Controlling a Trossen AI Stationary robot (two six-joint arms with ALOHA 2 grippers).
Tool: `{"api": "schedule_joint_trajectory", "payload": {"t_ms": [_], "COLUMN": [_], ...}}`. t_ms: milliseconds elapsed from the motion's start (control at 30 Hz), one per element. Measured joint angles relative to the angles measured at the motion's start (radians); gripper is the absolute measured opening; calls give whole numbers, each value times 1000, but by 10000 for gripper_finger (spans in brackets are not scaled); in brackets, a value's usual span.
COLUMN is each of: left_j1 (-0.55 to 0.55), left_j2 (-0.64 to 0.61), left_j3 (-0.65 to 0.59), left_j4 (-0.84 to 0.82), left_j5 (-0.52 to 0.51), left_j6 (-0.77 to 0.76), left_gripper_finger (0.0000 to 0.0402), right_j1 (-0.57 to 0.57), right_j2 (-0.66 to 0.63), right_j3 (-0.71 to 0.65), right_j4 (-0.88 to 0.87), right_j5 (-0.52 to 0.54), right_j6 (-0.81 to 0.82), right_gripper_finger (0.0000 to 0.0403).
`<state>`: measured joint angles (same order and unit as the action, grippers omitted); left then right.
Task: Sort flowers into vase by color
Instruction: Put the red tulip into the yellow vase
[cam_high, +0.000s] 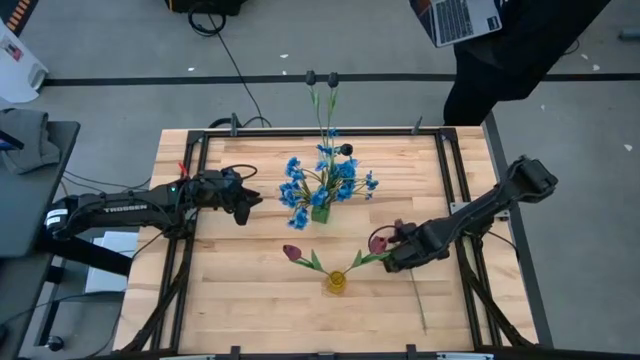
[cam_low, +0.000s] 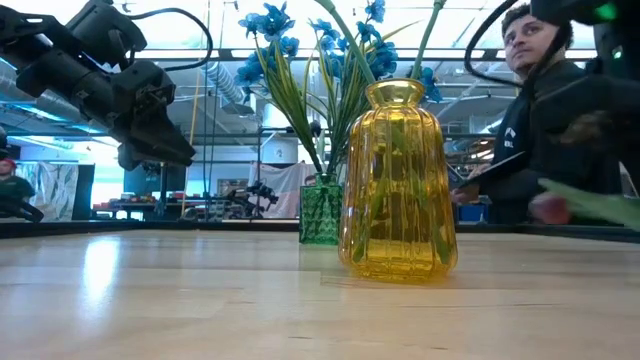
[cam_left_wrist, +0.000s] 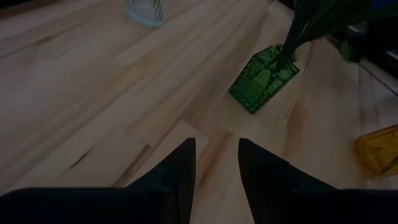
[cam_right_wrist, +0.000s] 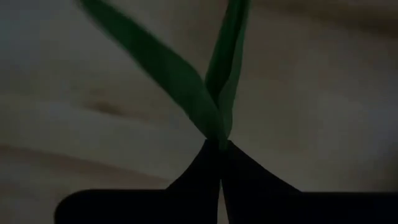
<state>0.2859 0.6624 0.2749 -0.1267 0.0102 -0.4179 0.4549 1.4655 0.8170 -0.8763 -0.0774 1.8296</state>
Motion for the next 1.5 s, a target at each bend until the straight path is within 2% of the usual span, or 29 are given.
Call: {"api": "schedule_joint_trajectory", "payload": {"t_ms": [200, 367, 567, 767, 900, 1000, 1200, 1500], "left_j1": [0, 0, 0, 0, 0, 0, 0, 0], "left_j2": [0, 0, 0, 0, 0, 0, 0, 0], "left_j3": [0, 0, 0, 0, 0, 0, 0, 0], "left_j4": [-3, -2, -1, -2, -2, -5, -40, -82], "left_j5": [-1, -2, -2, -2, -2, -2, -1, 9], "left_j6": [0, 6, 15, 14, 14, 14, 14, 14], "left_gripper_finger": [127, 127, 127, 127, 127, 127, 127, 127], "right_j1": [0, 0, 0, 0, 0, 0, 0, 2], "right_j2": [-117, -223, -310, -343, -341, -339, -325, -286], "right_j3": [65, 127, 183, 200, 199, 199, 199, 199], "right_j4": [-247, -408, -422, -374, -213, -41, 238, 469], "right_j5": [168, 439, 795, 1002, 1121, 1151, 1138, 1044], "right_j6": [62, 161, 154, 116, 9, -150, -480, -690], "right_gripper_finger": [13, 13, 12, 12, 12, 12, 12, 12]}}
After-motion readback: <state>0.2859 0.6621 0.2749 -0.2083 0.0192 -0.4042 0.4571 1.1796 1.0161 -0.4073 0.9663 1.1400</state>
